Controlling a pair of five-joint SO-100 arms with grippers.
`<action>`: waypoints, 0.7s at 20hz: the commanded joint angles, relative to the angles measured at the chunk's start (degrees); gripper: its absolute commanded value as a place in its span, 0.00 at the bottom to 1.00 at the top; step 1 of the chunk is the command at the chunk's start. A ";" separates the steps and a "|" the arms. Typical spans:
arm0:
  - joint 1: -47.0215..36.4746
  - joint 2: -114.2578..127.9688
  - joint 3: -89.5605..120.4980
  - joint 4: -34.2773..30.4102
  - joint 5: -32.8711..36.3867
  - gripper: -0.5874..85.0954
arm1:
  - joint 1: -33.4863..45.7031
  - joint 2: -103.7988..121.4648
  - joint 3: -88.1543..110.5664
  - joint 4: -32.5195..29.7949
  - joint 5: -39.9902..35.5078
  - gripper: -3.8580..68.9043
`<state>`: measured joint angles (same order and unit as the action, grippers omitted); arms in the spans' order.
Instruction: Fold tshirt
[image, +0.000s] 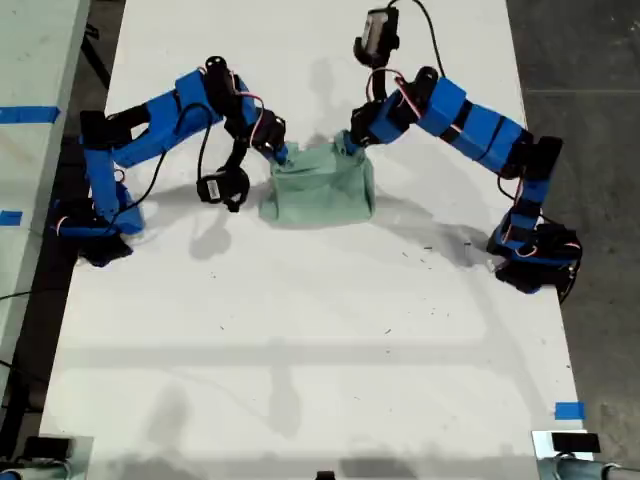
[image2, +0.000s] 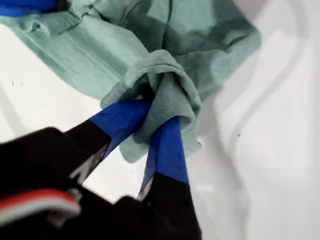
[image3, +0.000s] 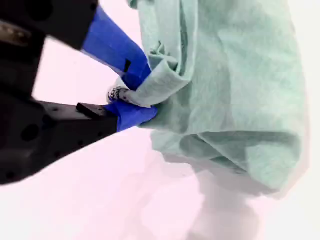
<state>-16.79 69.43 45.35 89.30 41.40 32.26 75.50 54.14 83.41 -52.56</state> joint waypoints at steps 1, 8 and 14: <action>-6.86 2.29 -1.05 -2.72 7.38 0.01 | 5.80 2.55 -1.32 -5.27 -6.94 0.03; -10.37 -13.80 2.46 -15.47 8.53 0.01 | 9.40 -10.11 6.15 -18.54 -8.26 0.10; -16.96 -12.57 1.85 -10.37 5.71 0.31 | 16.26 -15.03 1.93 -11.69 -5.98 0.42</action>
<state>-32.70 50.10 48.69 75.59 47.29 47.90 53.79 58.54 69.43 -59.15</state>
